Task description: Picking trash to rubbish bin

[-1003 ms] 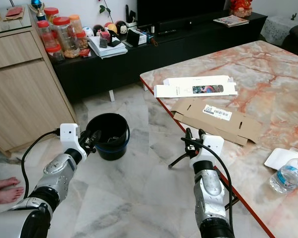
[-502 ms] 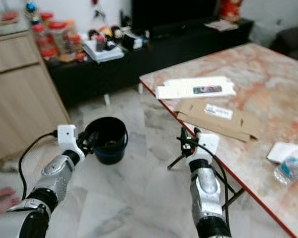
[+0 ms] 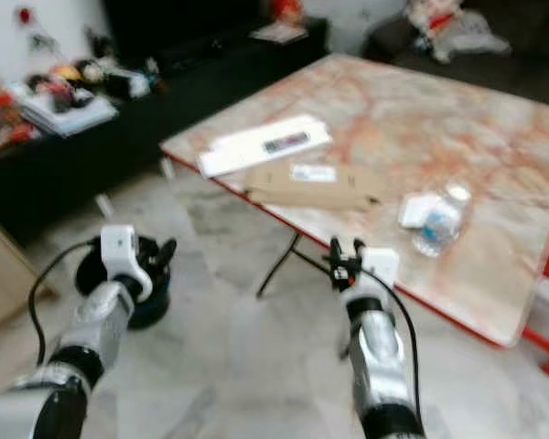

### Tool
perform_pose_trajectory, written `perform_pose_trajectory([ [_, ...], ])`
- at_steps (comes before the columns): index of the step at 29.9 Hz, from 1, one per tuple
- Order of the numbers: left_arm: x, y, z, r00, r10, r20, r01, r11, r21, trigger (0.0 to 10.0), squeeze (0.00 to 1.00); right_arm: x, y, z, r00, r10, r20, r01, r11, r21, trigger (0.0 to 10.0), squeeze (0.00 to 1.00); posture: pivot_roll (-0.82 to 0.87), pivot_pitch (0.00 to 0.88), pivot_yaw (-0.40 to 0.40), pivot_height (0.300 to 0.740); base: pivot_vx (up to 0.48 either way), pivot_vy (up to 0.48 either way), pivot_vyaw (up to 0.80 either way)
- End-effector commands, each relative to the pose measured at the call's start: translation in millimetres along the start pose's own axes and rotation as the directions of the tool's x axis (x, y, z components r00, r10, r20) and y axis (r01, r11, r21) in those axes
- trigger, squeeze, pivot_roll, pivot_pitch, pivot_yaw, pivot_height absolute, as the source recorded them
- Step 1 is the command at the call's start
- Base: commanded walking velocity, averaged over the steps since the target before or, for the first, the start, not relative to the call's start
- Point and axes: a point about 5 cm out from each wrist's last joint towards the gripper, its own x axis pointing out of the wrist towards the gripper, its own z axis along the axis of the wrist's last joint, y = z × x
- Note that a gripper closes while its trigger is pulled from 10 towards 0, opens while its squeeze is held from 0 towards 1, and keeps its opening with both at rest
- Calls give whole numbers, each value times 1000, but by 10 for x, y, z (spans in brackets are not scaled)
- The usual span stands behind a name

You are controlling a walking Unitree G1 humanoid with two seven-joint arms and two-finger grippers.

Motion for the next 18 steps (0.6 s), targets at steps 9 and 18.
perform_pose_trajectory([
  [9,-29,95,11,1000,22,-10,-22,1000,22,10000,0,28,80,22,1000,16,15,-16,1000,11,10000,0,142,6,26,740,0,0,-775],
  [18,-25,90,16,1000,20,-9,-20,999,26,10000,0,26,84,17,1000,17,14,-17,1000,12,10000,0,142,6,27,740,0,0,-775],
])
